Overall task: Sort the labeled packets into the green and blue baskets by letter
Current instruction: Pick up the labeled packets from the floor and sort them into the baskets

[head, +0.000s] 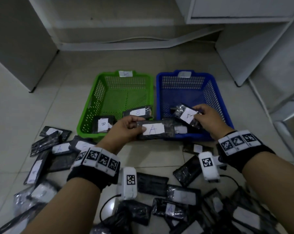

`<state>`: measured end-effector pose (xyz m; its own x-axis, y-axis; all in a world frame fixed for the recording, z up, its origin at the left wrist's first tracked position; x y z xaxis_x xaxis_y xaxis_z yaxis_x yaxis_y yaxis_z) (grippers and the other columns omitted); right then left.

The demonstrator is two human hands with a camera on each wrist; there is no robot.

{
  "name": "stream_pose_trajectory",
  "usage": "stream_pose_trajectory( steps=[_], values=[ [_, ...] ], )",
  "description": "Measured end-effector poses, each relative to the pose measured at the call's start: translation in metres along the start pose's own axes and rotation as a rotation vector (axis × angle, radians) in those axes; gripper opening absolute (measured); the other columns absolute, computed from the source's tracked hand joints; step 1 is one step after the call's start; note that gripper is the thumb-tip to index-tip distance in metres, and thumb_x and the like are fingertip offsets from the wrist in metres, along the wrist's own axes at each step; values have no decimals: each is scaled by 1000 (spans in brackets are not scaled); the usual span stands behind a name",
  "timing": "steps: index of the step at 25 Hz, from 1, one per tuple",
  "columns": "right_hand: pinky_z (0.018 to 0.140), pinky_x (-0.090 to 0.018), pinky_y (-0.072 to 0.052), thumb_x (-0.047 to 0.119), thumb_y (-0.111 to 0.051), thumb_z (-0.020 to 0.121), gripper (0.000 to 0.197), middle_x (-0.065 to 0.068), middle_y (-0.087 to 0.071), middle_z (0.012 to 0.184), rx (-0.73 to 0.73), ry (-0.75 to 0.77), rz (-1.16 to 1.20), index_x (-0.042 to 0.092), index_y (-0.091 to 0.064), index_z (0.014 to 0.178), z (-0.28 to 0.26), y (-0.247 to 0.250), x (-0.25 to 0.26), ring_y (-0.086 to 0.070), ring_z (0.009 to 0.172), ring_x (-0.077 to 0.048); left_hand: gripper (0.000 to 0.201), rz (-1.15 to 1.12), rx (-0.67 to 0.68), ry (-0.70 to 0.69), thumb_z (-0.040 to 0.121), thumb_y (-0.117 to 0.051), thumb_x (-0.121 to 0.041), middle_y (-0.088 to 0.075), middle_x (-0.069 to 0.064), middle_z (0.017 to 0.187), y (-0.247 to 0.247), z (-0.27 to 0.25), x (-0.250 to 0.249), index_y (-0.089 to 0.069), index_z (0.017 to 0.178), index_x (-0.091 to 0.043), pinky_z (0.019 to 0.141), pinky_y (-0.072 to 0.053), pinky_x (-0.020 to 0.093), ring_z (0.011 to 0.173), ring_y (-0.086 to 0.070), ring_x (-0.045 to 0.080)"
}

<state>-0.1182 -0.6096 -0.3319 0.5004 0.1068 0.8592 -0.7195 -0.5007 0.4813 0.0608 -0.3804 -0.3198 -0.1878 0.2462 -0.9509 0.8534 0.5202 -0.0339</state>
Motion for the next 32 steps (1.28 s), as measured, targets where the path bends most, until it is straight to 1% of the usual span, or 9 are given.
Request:
stream_pose_trajectory(
  steps=[4,9,11,13,15,20,24,29,32],
  values=[
    [78,-32,-47,10,-61,84,16,-12,-64,106,-41,-68,-343,11,-61,99,26,36,-25,-61,97,-29,29,55,-133,-72,87,-58,0,-60,19,92,-38,38,2,-60,107,-20,76,-52,39,82,-58,25],
    [53,-29,-27,19,-56,92,23,-20,-58,85,24,-129,-590,0,-47,82,31,39,-53,-59,91,-33,27,230,-323,-103,85,-62,-10,-54,1,77,-86,82,0,-49,106,-22,72,-47,31,71,-54,17],
    [58,-28,-39,15,-55,93,15,-14,-55,82,55,-136,-623,1,-51,92,28,32,-58,-60,103,-33,23,265,-331,-96,87,-61,-12,-59,3,88,-106,97,3,-50,104,-23,78,-51,32,80,-59,18],
    [75,-31,-46,8,-51,94,20,-21,-61,109,80,-117,-668,-5,-54,109,24,27,-60,-59,108,-32,18,260,-323,-61,88,-60,-13,-63,5,99,-121,111,14,-51,97,-27,86,-54,39,91,-62,22],
    [76,-30,-44,4,-48,94,21,-22,-60,117,57,-36,-690,-6,-57,110,17,28,-58,-59,106,-31,18,224,-319,-18,87,-60,-12,-64,6,105,-135,124,24,-53,93,-27,91,-52,45,99,-62,25],
    [78,-19,-43,4,-59,85,13,-14,-65,100,-126,234,-369,3,-71,91,-12,48,-52,-60,85,-20,32,624,-76,-106,90,-54,-12,-64,5,122,-170,132,26,-62,120,-16,102,-43,29,110,-60,21],
    [63,-1,-36,-1,-63,79,9,-2,-55,79,-235,328,-164,6,-67,81,-63,53,-55,-47,61,1,28,962,102,-303,88,-55,-12,-63,0,122,-185,116,14,-69,112,-19,99,-40,22,112,-57,18],
    [66,-22,-44,0,-56,83,12,-4,-60,79,-229,148,-178,8,-64,88,-83,42,-89,-53,69,-13,13,927,-87,-693,84,-59,-13,-56,1,94,-166,41,9,-66,94,-18,81,-37,24,91,-48,16],
    [79,-21,-40,-2,-56,81,24,-10,-64,100,-139,188,-286,7,-66,101,-80,33,-99,-56,91,-20,17,1044,105,-724,83,-53,-30,-56,-2,93,-167,-8,47,-61,94,-20,77,-44,30,90,-47,15]
  ],
)
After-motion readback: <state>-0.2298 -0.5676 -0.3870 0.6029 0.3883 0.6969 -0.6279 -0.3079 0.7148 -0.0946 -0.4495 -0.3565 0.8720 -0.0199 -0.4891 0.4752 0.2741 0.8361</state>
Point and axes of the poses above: each hand's wrist, its own z-axis towards the middle knuckle, its own y-axis out of the back of the hand, x = y × z, the point moved 5 cm from there along z, towards the middle knuckle
